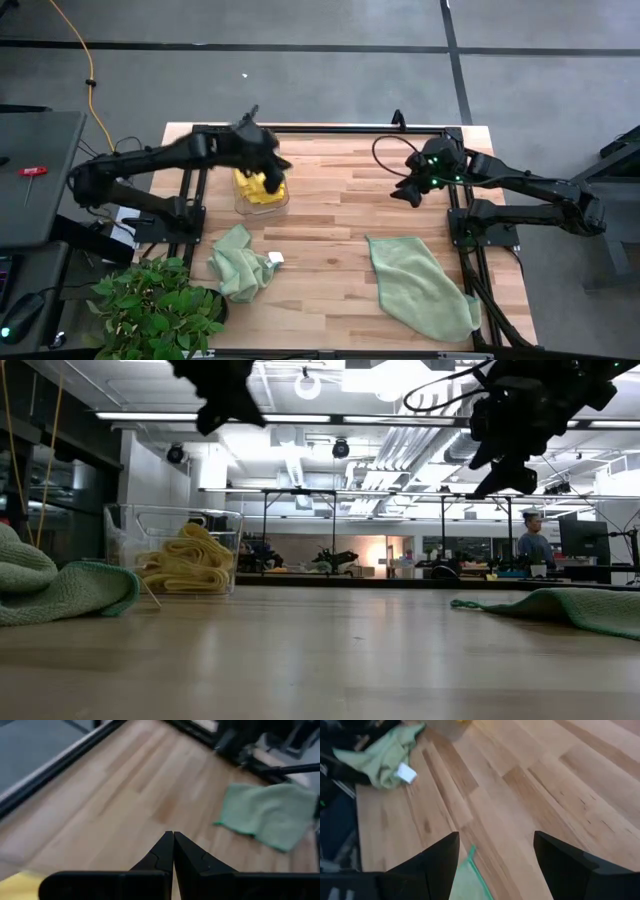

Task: Fold microfiber towels
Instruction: Fold the right green towel

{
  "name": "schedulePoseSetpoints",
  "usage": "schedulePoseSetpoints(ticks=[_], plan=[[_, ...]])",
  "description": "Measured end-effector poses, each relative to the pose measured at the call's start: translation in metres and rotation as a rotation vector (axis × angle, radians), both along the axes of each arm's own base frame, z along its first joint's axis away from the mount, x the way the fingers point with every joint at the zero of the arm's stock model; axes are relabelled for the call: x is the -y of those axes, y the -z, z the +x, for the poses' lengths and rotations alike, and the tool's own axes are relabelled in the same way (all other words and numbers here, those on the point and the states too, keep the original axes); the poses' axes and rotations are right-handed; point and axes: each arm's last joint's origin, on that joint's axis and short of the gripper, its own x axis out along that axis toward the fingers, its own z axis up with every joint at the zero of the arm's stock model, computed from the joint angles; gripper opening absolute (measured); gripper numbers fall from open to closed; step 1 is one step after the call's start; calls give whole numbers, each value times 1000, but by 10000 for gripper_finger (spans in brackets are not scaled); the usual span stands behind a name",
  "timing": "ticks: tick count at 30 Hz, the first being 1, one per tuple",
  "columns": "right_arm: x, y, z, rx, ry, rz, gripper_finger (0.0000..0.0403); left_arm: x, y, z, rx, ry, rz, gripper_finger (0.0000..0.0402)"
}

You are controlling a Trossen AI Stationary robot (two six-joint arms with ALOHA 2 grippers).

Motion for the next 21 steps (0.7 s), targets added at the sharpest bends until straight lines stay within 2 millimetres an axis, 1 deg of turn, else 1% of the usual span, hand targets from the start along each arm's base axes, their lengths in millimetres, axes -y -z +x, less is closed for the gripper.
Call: schedulePoseSetpoints(ticks=[2, 6, 9, 11, 14, 16, 19, 21], plan=[[0, 1, -1, -15, -22, -31, 248, 14, 10, 21, -1, 9, -13, 0], [0, 2, -2, -25, -62, -75, 248, 44, 40, 63, -20, 46, -65, 0], [-3, 3, -2, -14, -154, -48, 248, 64, 66, 94, -11, 64, -98, 0], [-6, 6, -3, -29, -220, -15, 247, 75, 81, 112, 37, 76, -121, 0], [-12, 13, -5, -93, -314, 16, 247, 88, 99, 139, 154, 133, -132, 0], [-17, 18, -4, -141, -351, 43, 247, 94, 112, 155, 239, 208, -125, 0], [-25, 21, 0, -182, -378, 87, 247, 98, 128, 175, 351, 330, -109, 0], [-32, 23, 3, -208, -386, 111, 245, 98, 141, 187, 352, 379, -118, 0]])
